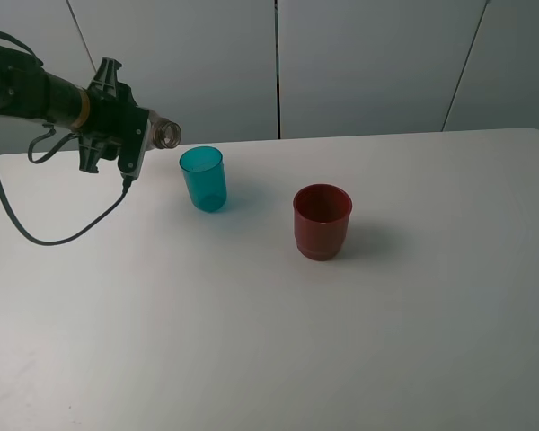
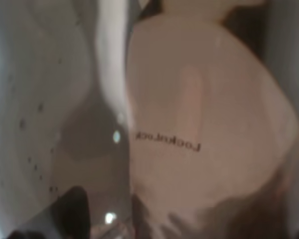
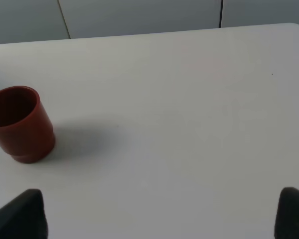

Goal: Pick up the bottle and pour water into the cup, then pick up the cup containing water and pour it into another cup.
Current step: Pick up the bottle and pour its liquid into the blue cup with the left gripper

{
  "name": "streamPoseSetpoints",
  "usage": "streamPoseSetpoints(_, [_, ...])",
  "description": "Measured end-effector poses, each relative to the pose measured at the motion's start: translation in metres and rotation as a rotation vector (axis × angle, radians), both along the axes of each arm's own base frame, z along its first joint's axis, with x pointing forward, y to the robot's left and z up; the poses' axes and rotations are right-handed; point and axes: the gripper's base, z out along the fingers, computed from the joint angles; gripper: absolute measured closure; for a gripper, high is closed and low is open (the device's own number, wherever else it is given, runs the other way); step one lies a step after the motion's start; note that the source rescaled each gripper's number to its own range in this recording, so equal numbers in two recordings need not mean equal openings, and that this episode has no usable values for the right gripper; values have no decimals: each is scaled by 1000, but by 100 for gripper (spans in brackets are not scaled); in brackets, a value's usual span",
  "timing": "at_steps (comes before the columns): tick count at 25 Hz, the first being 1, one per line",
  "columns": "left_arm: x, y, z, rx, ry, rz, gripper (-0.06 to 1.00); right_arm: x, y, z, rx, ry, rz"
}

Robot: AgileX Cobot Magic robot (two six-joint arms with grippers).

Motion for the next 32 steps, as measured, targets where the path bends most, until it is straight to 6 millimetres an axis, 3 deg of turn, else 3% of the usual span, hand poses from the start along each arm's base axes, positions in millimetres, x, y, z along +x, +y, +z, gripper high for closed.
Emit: streamPoseSetpoints(32, [11, -10, 19, 60, -78, -92, 91, 0, 0, 0, 0, 0, 0])
